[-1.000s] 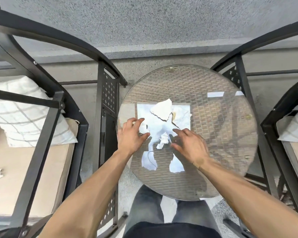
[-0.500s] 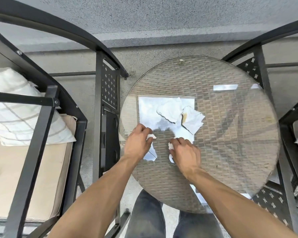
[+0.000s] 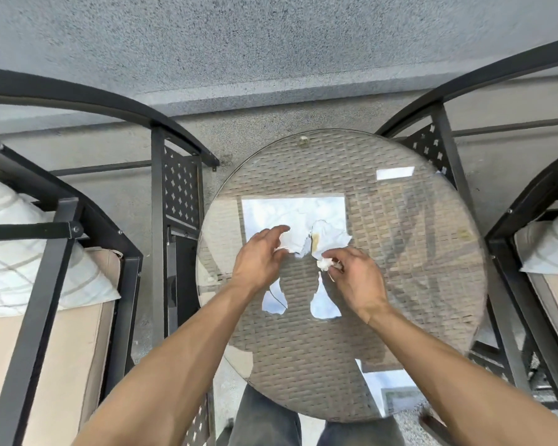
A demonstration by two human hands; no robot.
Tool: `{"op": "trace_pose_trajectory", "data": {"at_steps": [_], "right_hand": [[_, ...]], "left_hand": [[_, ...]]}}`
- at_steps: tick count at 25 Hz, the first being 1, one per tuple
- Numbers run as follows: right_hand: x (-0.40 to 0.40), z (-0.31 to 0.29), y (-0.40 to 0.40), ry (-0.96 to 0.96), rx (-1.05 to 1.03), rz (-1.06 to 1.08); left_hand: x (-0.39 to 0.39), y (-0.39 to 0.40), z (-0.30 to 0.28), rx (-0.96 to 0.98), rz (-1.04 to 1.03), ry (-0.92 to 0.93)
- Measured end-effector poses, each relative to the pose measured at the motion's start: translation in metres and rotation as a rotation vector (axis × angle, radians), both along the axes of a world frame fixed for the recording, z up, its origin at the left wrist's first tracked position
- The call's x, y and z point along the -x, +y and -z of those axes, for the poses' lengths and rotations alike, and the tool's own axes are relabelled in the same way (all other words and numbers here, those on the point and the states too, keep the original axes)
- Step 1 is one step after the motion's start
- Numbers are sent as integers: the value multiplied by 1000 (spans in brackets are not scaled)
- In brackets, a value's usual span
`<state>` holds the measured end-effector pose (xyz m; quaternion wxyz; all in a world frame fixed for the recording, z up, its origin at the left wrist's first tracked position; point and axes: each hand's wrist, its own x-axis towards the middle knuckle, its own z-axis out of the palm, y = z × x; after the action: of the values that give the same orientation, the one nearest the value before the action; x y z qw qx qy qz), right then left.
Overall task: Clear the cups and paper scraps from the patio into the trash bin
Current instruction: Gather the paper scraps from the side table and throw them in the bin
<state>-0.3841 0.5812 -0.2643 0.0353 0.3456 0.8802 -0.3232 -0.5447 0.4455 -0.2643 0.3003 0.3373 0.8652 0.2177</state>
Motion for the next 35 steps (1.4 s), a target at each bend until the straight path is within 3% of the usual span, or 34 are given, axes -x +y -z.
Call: {"op": "trace_pose_trajectory", "data": {"at_steps": [8, 13, 18, 21, 28, 35], "right_hand": [[33, 6, 28, -243, -101, -321], [33, 22, 17, -212, -193, -293], [30, 30, 11, -194, -115, -174], [25, 21, 8, -138, -64, -118], [27, -39, 2, 153, -70, -81], [24, -112, 2, 318, -232, -282]], "left_hand": [[16, 36, 22, 265, 156, 99], [16, 35, 28, 190, 116, 156], [13, 37, 27, 192, 85, 219], [9, 28, 21, 160, 99, 297], [3, -6, -31, -31, -19, 259], [-24, -51, -106, -254, -210, 320]]}}
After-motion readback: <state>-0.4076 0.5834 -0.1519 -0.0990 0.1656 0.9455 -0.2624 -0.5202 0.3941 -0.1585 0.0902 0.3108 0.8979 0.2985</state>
